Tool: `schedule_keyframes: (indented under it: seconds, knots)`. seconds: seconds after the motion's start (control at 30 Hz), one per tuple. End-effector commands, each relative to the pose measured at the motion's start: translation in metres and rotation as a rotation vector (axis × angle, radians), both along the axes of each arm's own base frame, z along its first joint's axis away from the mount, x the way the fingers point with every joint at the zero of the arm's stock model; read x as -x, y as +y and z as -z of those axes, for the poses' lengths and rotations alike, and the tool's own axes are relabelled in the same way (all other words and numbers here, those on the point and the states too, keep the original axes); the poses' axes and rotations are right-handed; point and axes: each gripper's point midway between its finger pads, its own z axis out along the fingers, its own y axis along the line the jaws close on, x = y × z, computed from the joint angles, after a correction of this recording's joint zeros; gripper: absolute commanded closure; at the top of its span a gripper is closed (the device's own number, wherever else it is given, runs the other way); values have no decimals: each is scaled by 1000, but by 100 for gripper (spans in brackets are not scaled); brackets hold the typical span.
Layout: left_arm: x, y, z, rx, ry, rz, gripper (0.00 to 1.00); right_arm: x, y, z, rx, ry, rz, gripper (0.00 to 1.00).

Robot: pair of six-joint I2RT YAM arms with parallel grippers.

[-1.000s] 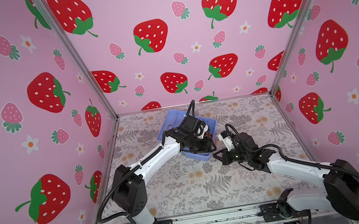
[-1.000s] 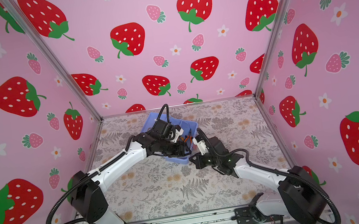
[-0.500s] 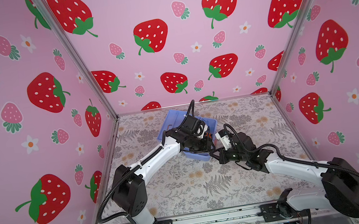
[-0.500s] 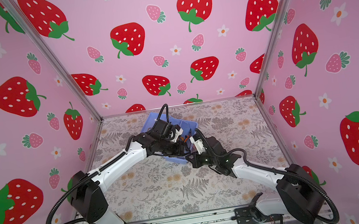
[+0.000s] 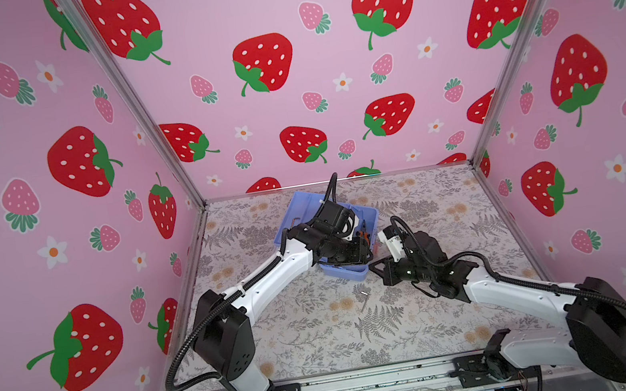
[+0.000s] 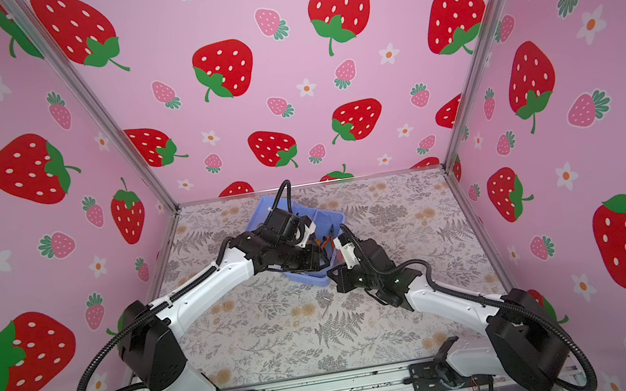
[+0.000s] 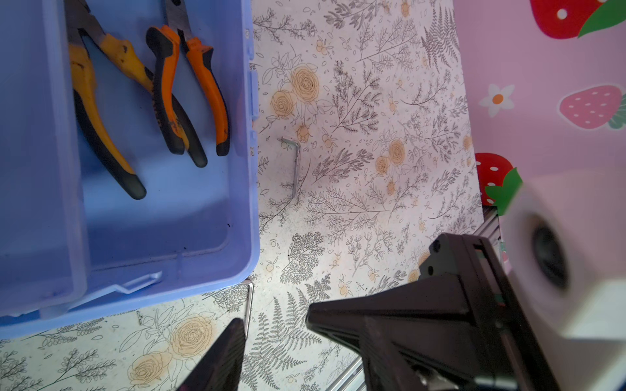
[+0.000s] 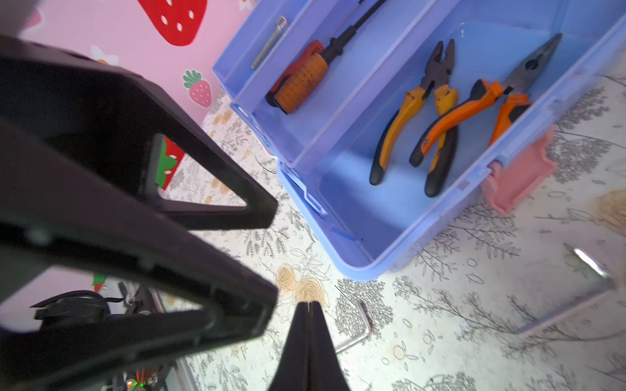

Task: Pack the tool kit
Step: 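Lift silver hex key with right gripper toward the left gripper, then close left gripper on silver hex key while right gripper opens and withdraws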

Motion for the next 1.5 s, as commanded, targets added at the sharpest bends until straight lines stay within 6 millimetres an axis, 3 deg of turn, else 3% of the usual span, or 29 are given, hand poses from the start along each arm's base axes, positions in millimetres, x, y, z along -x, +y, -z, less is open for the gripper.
schedule_keyframes:
  seconds: [0.0, 0.13, 0.27, 0.43, 0.63, 0.8, 0.97, 1.1, 1.3, 1.47]
  knots:
    - [-1, 6, -7, -20, -10, -9, 45, 4, -7, 15, 129, -13, 25, 100]
    - [-5, 12, -3, -75, -42, -17, 57, 8, -16, 30, 194, -6, 54, 100]
    - [1, 18, 15, -281, -101, -3, 63, 0, -37, 25, 218, -52, 154, 98]
    - [32, 0, 32, -485, -224, 95, 57, 1, -64, 16, 219, -118, 238, 88]
    - [53, 1, 77, -464, -109, 37, 50, 8, -99, 21, 265, -147, 302, 77]
    - [63, -3, 98, -443, -68, 30, 47, 14, -122, 30, 297, -153, 342, 71]
    - [72, -11, 113, -452, -54, 58, 45, 19, -133, 46, 295, -124, 365, 64]
    - [72, -5, 131, -512, -36, 57, 46, 19, -137, 57, 309, -103, 368, 56]
    - [76, 0, 148, -534, -14, 49, 52, 13, -138, 63, 357, -84, 344, 57]
    - [74, -4, 159, -541, 3, 46, 65, 9, -136, 66, 365, -69, 331, 59]
